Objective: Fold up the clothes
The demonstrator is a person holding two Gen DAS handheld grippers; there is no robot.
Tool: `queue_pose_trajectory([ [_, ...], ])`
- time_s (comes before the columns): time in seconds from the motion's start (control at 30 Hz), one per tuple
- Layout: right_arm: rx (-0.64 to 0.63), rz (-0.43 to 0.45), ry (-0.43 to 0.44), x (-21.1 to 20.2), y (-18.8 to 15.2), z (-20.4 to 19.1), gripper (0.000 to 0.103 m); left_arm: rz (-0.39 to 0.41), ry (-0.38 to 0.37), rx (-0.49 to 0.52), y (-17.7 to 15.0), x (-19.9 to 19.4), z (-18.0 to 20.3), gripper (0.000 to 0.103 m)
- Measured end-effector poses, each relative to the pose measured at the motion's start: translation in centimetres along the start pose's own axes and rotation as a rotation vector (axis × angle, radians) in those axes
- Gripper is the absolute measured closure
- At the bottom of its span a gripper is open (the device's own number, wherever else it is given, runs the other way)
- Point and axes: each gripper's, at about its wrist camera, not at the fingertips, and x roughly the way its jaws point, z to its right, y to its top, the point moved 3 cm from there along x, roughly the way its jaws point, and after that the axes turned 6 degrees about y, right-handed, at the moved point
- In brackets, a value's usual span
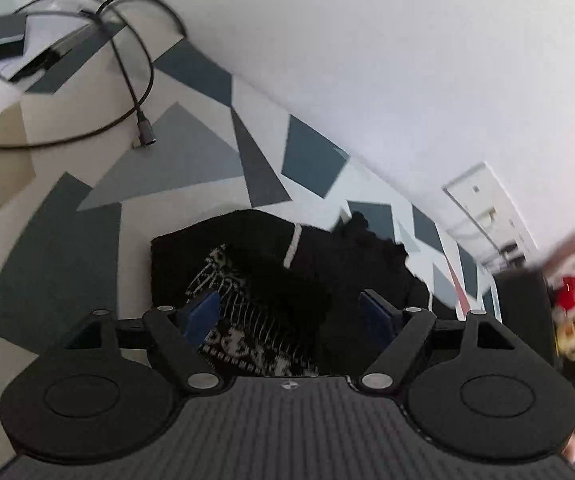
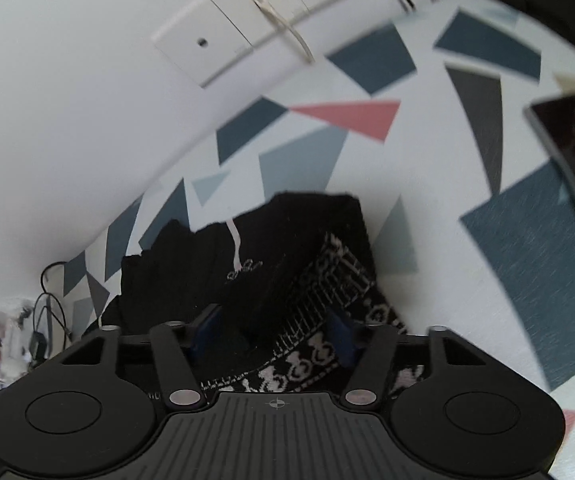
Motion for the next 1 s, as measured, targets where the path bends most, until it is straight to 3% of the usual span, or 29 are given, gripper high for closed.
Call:
queue_pose_trajectory([
  [0.1, 0.046, -0.017, 0.037, 0.7, 0.4, 0.2, 0.086, -0.008, 0.0, -0.07, 0.0, 1.4, 0.0, 0.032],
  [0.13, 0.053, -0.019, 0.047, 0.8, 0.6, 0.2, 0.095, -0.007, 0.0, -0.086, 0.0, 1.6, 0.0, 0.067],
  [0.17, 0.043, -0.012, 0.051, 0.7, 0.8, 0.0, 0.096, -0.008, -0.001, -0.105, 0.0, 1.6, 0.1, 0.095],
  [0.37, -0.023, 0.068, 0.106, -0.5, 3.6, -2.1, 0.097, 0.074, -0.004, -0.137, 1.6, 0.9, 0.9, 0.097],
  [0.7, 0.023, 0.1, 0.025, 6.4, 8.0, -1.3, 0.097, 0.102, 0.136, -0.116, 4.7, 6.3, 0.8, 0.097],
  [0.83, 0.008, 0.108, 0.026, 6.5, 8.4, -2.3, 0.097, 0.119, 0.097, -0.116, 5.1, 4.3, 1.3, 0.097],
  [1.0, 0.026, 0.131, 0.091, 3.1, 8.3, -3.5, 0.097, 0.139, 0.023, -0.175, 4.8, 1.0, 1.3, 0.097],
])
